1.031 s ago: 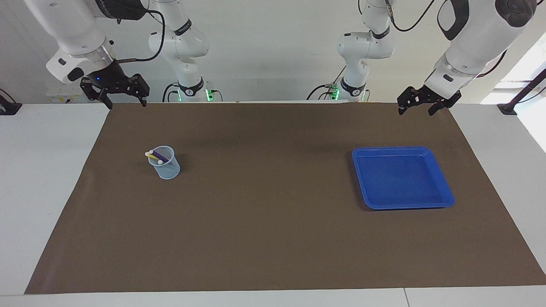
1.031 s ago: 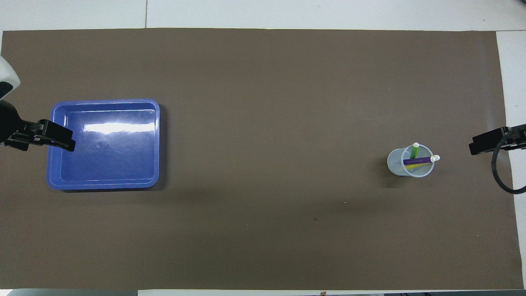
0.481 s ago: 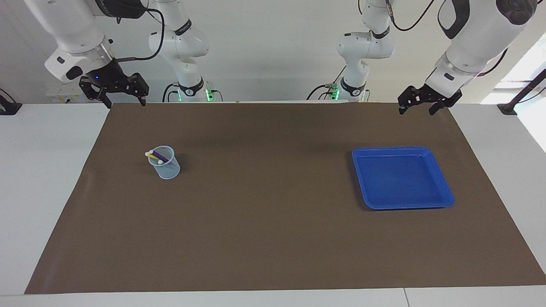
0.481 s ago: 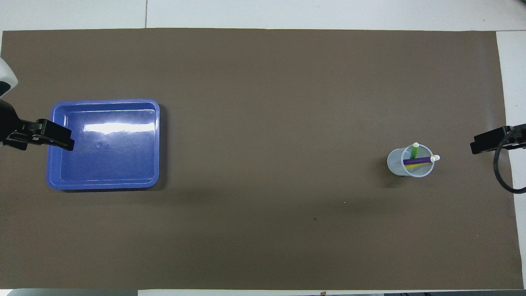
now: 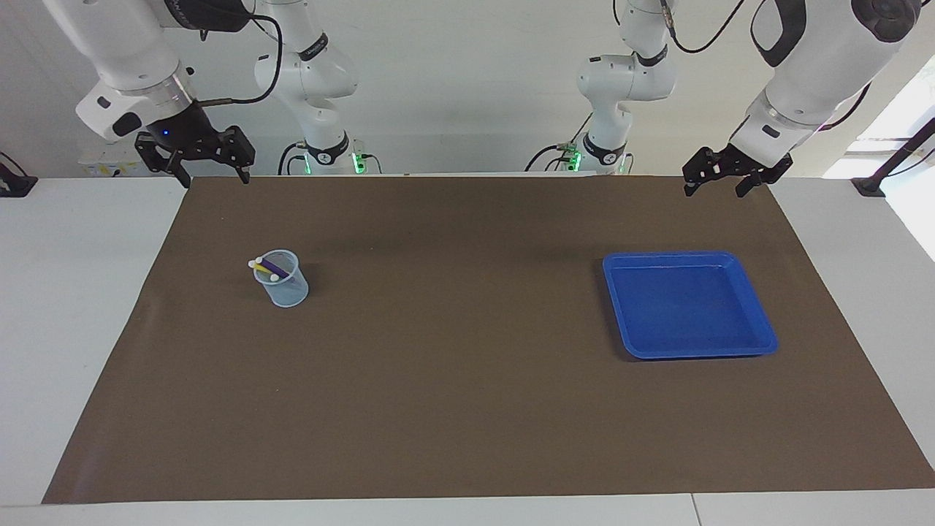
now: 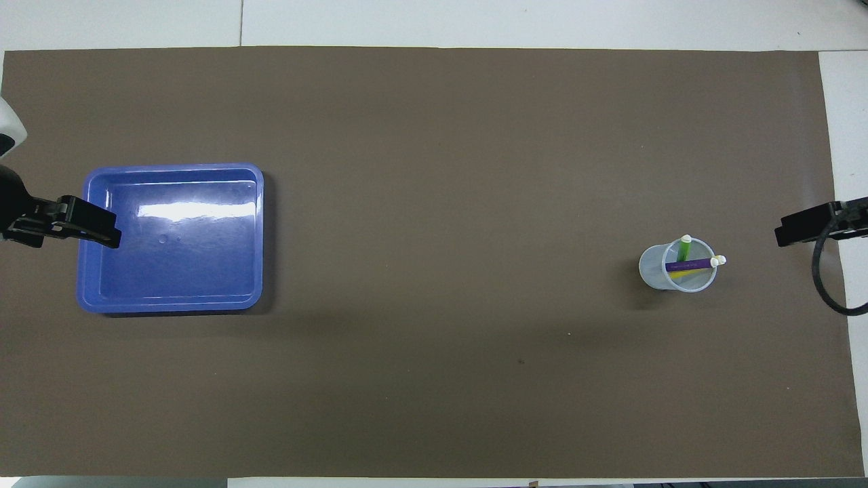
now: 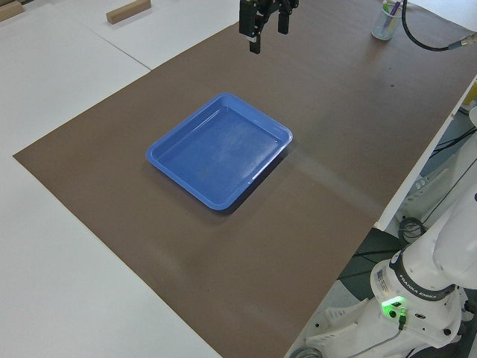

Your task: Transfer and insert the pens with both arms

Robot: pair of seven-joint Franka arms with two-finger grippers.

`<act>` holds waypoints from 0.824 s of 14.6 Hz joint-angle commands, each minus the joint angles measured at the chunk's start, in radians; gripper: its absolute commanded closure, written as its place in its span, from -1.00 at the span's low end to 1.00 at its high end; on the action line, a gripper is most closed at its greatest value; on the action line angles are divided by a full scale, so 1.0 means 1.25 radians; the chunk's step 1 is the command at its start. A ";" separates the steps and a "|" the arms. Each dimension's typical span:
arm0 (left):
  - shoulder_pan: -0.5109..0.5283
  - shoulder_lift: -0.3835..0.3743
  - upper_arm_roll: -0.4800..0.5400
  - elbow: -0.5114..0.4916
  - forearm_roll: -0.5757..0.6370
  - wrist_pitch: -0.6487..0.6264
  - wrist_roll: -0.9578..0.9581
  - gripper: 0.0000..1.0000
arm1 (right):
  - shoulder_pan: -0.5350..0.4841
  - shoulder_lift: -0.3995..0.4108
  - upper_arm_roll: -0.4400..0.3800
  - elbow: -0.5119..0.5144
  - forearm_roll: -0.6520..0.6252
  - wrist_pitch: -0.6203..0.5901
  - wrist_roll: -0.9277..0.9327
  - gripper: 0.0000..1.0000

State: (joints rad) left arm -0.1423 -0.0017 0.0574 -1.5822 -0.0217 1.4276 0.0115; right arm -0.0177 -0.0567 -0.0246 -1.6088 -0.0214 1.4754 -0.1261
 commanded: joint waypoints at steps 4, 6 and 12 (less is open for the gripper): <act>0.003 -0.021 -0.002 -0.026 0.003 0.019 -0.007 -1.00 | 0.006 0.006 0.000 0.020 0.004 -0.039 0.010 -1.00; 0.005 -0.021 -0.002 -0.026 0.003 0.019 -0.007 -1.00 | 0.004 0.007 0.000 0.028 0.005 -0.056 0.011 -1.00; 0.005 -0.021 -0.002 -0.026 0.003 0.019 -0.006 -1.00 | 0.006 0.007 0.000 0.022 0.004 -0.022 0.013 -1.00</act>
